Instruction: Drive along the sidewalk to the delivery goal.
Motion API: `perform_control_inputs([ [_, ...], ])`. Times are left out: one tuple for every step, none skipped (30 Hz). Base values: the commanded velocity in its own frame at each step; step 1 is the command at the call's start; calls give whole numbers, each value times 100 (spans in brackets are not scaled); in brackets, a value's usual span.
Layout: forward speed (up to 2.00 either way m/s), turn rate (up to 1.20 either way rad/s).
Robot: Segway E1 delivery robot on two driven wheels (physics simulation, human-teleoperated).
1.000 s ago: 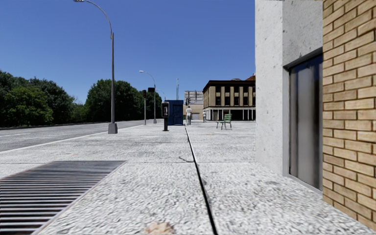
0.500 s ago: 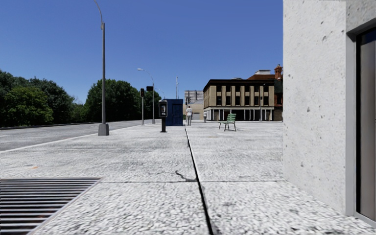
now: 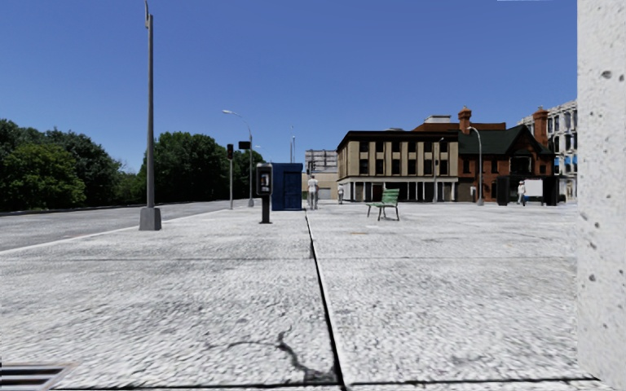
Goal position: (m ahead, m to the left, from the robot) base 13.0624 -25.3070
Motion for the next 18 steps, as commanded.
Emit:
perform_control_inputs([
  [200, -36],
  [200, -36],
  [200, -37],
  [200, -38],
  [200, -38],
  [200, -38],
  [200, -38],
  [200, -38],
  [200, -38],
  [200, -38],
  [200, -38],
  [200, -38],
  [200, -39],
  [200, -39],
  [200, -39],
  [200, -39],
  [200, -39],
  [200, -39],
])
